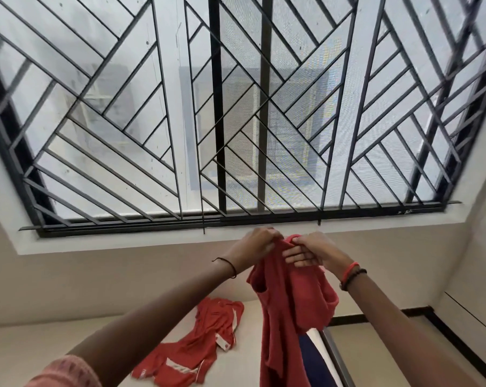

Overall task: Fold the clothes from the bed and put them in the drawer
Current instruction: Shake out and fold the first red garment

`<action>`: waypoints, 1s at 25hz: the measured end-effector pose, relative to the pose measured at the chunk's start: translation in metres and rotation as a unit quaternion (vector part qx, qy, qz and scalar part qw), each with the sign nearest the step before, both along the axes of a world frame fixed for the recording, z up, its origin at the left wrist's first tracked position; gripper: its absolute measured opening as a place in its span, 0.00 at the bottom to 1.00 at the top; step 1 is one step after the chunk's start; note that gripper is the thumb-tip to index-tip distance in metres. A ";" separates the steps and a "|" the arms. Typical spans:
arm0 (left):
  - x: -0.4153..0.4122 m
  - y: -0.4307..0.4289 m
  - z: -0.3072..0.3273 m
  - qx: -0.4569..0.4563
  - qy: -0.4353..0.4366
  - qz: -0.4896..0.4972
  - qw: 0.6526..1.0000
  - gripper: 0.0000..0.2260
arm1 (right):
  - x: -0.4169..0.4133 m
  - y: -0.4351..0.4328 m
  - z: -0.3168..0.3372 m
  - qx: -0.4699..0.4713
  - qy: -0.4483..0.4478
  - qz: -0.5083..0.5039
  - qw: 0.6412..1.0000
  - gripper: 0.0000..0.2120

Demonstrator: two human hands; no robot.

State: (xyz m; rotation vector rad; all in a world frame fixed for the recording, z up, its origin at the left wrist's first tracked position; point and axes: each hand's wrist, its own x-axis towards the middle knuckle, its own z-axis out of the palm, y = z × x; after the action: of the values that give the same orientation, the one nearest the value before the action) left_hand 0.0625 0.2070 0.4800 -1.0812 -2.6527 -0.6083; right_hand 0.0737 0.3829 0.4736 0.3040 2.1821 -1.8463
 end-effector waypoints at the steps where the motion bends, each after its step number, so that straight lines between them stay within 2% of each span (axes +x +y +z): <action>1: -0.002 -0.005 0.006 -0.002 0.012 -0.004 1.000 0.17 | 0.002 0.008 -0.002 0.004 0.010 -0.020 1.000 0.09; 3: -0.008 -0.016 0.017 0.006 0.046 0.003 0.999 0.17 | 0.003 0.026 -0.012 0.053 0.062 -0.063 0.995 0.09; 6: -0.018 -0.030 0.038 0.028 0.088 0.037 0.995 0.20 | 0.008 0.051 -0.036 0.141 0.147 -0.148 0.968 0.09; 11: -0.030 -0.042 0.082 0.023 0.117 0.078 0.990 0.08 | 0.010 0.068 -0.076 0.209 0.176 -0.203 0.940 0.14; 15: -0.027 -0.037 0.095 0.023 0.144 0.088 0.985 0.08 | 0.005 0.048 -0.083 0.216 0.188 -0.228 0.931 0.03; 17: -0.025 -0.034 0.098 0.035 0.154 0.087 0.984 0.08 | 0.008 0.028 -0.086 0.239 0.240 -0.222 0.914 0.12; 19: -0.026 -0.035 0.102 0.041 0.159 0.085 0.983 0.08 | 0.016 0.004 -0.091 0.280 0.348 -0.211 0.870 0.14; 21: -0.030 -0.039 0.106 0.043 0.156 0.084 0.983 0.08 | 0.028 -0.022 -0.095 0.323 0.415 -0.142 0.838 0.19; 23: -0.034 -0.044 0.109 0.052 0.147 0.092 0.983 0.08 | 0.037 -0.041 -0.103 0.359 0.374 -0.053 0.854 0.30; 25: -0.036 -0.049 0.113 0.061 0.145 0.095 0.983 0.09 | 0.040 -0.051 -0.115 0.372 0.295 0.013 0.880 0.35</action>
State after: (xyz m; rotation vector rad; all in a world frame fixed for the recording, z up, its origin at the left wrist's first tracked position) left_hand 0.0266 0.1582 0.5933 -0.8026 -2.3958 -0.5230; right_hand 0.1137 0.3317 0.3583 -0.1924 3.2371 -1.0647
